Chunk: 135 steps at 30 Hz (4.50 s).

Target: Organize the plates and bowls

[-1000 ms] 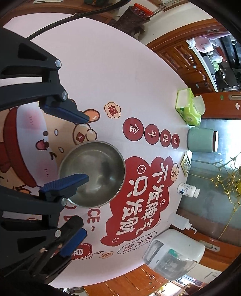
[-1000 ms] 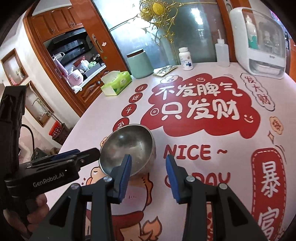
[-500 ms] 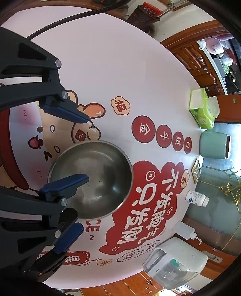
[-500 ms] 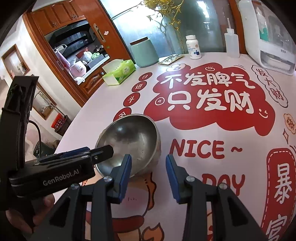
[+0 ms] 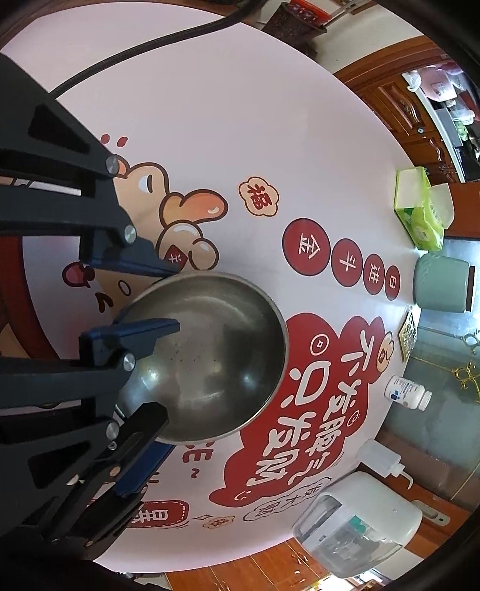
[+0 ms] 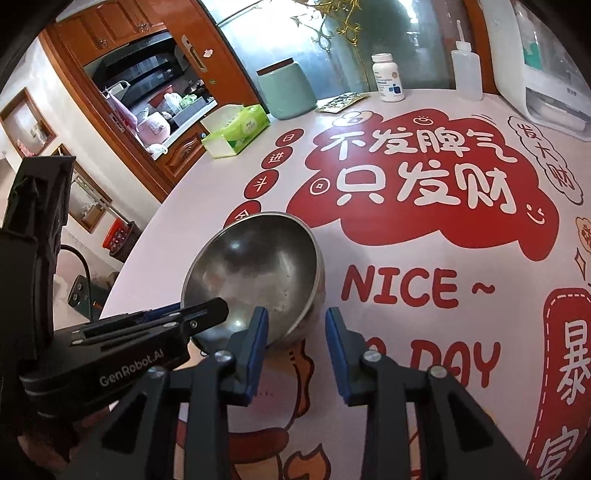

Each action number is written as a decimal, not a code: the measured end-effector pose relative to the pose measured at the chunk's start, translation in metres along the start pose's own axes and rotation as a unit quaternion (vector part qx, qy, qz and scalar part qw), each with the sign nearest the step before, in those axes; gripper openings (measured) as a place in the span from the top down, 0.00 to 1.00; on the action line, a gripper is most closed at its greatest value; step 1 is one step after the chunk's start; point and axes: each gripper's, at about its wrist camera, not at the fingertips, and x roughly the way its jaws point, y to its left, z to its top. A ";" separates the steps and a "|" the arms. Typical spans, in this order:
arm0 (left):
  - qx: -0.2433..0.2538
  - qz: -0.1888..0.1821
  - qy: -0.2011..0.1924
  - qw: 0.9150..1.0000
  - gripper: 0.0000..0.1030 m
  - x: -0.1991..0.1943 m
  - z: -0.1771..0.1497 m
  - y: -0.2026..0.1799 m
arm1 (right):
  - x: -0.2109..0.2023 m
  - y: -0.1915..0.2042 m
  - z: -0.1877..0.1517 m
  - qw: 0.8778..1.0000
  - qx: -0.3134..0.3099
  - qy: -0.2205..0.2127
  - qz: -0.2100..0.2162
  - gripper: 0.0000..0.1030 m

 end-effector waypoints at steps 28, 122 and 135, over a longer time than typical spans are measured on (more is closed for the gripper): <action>0.045 -0.012 -0.017 0.999 0.86 -0.045 -0.019 -0.012 | -0.046 0.004 -0.007 0.999 0.020 -0.017 -0.020 0.86; -0.082 0.019 -0.031 0.996 0.51 -0.163 -0.210 -0.009 | -0.156 -0.003 -0.145 0.986 0.031 0.129 0.097 0.64; -0.019 -0.031 -0.040 0.999 0.38 -0.164 -0.179 0.015 | -0.156 -0.015 -0.141 0.980 0.147 0.114 0.068 0.44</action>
